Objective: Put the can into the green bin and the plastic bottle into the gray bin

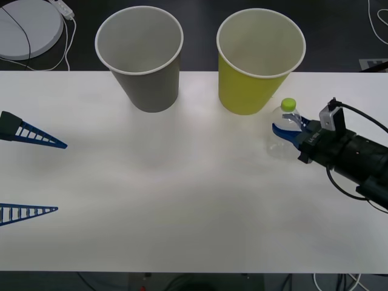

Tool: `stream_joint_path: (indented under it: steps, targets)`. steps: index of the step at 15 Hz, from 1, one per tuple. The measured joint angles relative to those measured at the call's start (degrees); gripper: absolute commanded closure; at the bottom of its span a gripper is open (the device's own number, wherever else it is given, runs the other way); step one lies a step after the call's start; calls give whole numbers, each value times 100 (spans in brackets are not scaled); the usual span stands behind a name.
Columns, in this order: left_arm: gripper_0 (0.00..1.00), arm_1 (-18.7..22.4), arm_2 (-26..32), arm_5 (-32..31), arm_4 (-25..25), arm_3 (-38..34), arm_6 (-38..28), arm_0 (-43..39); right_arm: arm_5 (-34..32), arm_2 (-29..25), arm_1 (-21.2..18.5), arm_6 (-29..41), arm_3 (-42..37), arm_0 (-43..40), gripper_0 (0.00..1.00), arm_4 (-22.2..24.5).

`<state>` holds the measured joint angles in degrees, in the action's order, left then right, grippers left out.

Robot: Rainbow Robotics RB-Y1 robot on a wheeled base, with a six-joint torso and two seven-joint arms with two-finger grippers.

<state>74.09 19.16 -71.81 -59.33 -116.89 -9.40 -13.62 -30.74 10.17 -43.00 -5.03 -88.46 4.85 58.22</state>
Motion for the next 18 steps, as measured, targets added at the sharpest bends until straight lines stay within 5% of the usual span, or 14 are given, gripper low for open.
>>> stream_joint_path:
  steps: [12, 18]
  targets:
    - [0, 0, 0, 0, 0, 0, 0, 0, -123, -453, -751, 220, -1105, -959, 100, -765]
    - [0, 0, 0, 0, 0, 0, 0, 0, -166, -960, -1386, 1549, -2069, -1595, 100, -765]
